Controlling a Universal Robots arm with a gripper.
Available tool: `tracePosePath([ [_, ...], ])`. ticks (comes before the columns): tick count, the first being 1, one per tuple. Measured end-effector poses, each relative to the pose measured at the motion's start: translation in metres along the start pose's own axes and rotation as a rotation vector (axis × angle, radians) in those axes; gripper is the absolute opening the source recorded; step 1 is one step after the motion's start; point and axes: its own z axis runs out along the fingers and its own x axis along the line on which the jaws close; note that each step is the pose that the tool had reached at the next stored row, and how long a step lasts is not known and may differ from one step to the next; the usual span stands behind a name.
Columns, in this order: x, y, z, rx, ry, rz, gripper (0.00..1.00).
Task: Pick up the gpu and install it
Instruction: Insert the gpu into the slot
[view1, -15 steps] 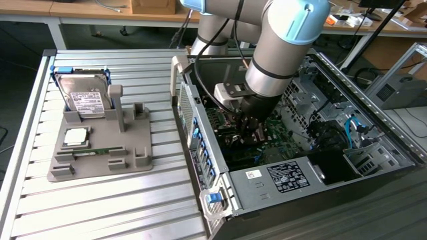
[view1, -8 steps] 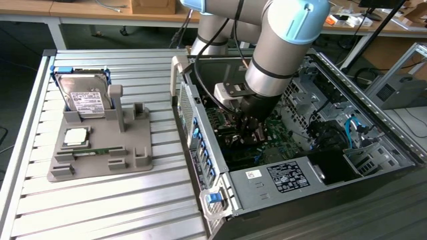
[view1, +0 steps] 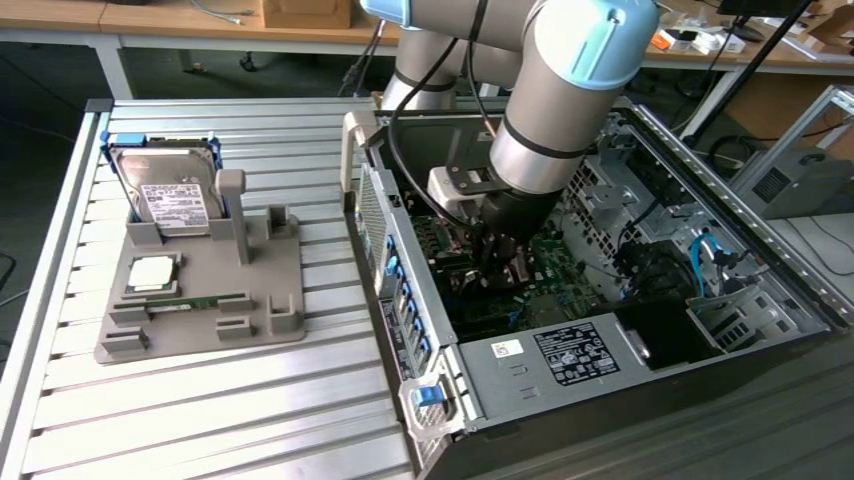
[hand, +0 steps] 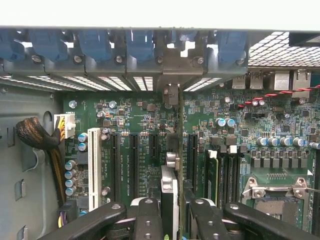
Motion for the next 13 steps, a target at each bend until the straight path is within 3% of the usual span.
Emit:
tracePosePath([
  [11,0.0,0.0,0.0001,0.0,-0.0002,0.0,0.27],
  [13,-0.0001,0.0,0.0002,0.0002,-0.0006,0.0,0.34],
])
